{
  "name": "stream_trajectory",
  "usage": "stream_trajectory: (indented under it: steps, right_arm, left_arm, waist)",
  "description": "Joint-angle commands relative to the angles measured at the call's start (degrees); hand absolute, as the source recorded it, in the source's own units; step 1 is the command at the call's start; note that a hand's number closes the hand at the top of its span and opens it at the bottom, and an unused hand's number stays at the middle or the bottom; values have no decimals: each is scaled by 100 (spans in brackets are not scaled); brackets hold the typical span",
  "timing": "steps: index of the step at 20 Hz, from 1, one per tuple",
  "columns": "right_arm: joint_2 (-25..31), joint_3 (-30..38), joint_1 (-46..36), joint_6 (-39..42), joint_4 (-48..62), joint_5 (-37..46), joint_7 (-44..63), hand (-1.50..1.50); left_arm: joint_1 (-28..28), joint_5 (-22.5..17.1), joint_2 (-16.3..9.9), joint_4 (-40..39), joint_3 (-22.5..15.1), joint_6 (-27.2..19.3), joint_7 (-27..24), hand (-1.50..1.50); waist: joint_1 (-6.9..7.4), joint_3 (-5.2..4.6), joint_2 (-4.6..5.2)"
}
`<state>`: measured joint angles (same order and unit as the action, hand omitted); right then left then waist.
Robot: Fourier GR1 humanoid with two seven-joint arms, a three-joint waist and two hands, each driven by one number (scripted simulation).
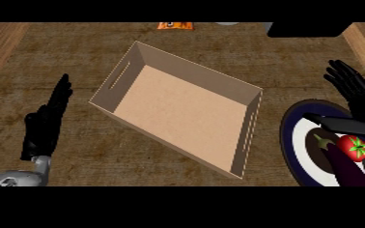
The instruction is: Pick the eggplant from the plate and place it in the cardboard box
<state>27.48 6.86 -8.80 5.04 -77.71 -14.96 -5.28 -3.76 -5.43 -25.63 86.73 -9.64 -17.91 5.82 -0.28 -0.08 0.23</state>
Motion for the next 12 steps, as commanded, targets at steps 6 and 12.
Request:
stream_trajectory:
  steps: [6,12]
  right_arm:
    - [1181,432,294,1464,1025,259,-915,-150]
    - [2482,-190,112,2276,755,1215,-552,-150]
  left_arm:
    - [142,291,200,-345,-96,216,-338,0]
    - [84,324,269,-90,-158,167,-116,0]
  waist:
    - [7,11,4]
    - [71,4,-4]
